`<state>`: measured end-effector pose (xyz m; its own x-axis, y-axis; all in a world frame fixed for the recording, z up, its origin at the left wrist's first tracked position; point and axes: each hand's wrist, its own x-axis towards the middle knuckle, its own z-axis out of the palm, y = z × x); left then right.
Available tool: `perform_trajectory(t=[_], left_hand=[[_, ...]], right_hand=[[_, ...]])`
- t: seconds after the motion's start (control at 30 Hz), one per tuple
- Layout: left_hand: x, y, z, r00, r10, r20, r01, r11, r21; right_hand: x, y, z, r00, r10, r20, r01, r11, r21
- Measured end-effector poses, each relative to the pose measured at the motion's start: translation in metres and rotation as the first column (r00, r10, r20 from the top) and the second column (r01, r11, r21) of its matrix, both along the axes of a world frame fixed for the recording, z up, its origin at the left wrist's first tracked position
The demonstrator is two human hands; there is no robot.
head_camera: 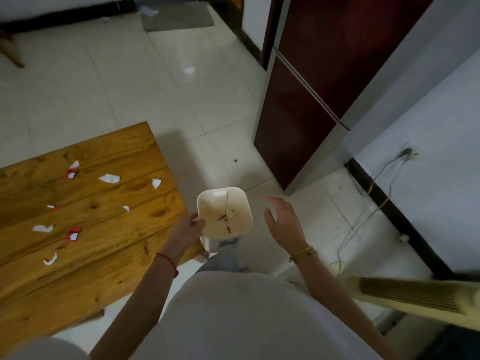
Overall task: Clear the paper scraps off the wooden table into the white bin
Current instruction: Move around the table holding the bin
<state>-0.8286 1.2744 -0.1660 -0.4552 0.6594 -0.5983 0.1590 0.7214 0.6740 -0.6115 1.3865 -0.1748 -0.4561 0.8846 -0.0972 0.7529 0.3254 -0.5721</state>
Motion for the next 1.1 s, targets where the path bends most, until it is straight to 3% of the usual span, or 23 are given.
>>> perform_trajectory(t=[0.37,0.73,0.9,1.1], left_hand=[[-0.062,0.118,-0.024,0.971,0.239,0.032,-0.238,0.971,-0.027],[-0.160,0.208,-0.027,0.848,0.530,-0.023,-0.531,0.848,-0.010],[-0.180,0.217,-0.027,0.726,0.687,-0.016,-0.687,0.725,-0.036],[-0.182,0.226,-0.036,0.539,0.842,-0.008,-0.838,0.535,-0.103]], right_hand=[[-0.096,0.160,-0.016,0.970,0.241,-0.022,-0.241,0.970,-0.041],[-0.264,0.303,-0.015,0.837,0.546,-0.029,-0.547,0.837,-0.035],[-0.333,0.332,-0.020,0.712,0.702,-0.002,-0.700,0.711,-0.064],[-0.415,0.352,-0.032,0.428,0.903,0.030,-0.899,0.428,-0.091]])
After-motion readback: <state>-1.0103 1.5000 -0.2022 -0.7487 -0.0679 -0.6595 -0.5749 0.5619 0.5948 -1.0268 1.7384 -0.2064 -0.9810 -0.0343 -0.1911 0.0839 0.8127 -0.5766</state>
